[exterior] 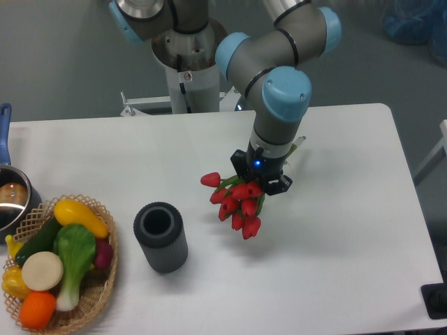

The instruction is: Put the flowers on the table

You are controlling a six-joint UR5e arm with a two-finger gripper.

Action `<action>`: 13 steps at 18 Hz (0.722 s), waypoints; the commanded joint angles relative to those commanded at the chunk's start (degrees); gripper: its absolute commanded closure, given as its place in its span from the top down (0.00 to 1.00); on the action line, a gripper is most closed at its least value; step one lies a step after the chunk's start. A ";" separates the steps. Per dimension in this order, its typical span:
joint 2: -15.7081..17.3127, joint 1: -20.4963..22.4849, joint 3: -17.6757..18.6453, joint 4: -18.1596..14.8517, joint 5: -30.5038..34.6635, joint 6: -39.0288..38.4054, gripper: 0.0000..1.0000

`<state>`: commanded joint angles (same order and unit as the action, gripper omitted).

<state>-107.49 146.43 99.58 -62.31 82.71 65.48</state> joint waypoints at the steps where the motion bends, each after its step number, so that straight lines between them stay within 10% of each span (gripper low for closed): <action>1: 0.00 0.00 0.00 0.00 -0.17 0.00 0.27; 13: -2.99 -0.17 -0.09 1.23 -0.18 -0.53 0.31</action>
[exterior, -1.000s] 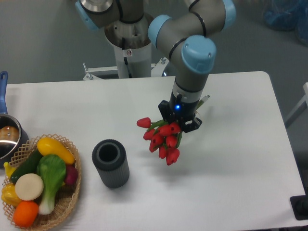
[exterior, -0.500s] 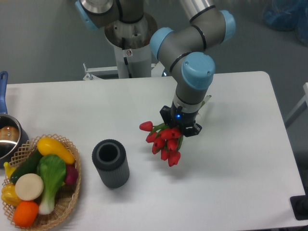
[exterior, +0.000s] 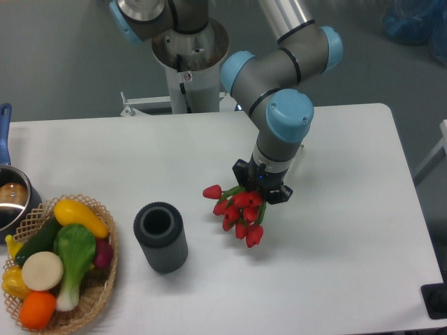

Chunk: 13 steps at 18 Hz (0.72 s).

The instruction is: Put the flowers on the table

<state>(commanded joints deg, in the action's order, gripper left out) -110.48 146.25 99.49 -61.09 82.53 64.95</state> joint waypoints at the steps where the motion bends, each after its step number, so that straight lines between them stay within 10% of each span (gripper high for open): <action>1: -0.26 -0.44 0.00 0.35 0.00 0.00 0.31; 13: -2.64 -1.50 -0.35 1.50 0.26 0.35 0.48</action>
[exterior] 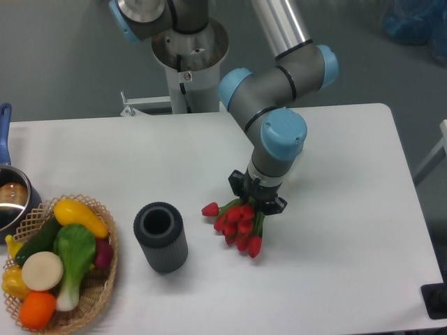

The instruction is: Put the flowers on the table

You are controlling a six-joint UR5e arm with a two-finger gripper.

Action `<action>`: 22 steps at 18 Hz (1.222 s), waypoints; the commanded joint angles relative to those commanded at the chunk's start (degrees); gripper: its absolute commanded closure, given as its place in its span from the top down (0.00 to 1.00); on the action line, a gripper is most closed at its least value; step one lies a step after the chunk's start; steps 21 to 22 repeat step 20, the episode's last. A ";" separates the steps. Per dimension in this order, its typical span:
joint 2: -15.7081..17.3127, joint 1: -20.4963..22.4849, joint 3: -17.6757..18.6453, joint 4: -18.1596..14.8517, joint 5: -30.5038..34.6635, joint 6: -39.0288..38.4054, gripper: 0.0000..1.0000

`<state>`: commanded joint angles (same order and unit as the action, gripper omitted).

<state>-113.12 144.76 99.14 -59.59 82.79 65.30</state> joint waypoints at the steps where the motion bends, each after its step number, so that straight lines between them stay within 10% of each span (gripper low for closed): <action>1: -0.09 0.00 -0.70 0.00 -0.09 0.00 0.77; 3: -0.35 0.00 -2.45 0.44 -0.09 -0.26 0.99; 9: 2.28 2.46 -4.04 7.47 -1.58 -2.63 1.00; 22: 6.06 3.34 -5.10 7.56 -1.06 0.62 1.00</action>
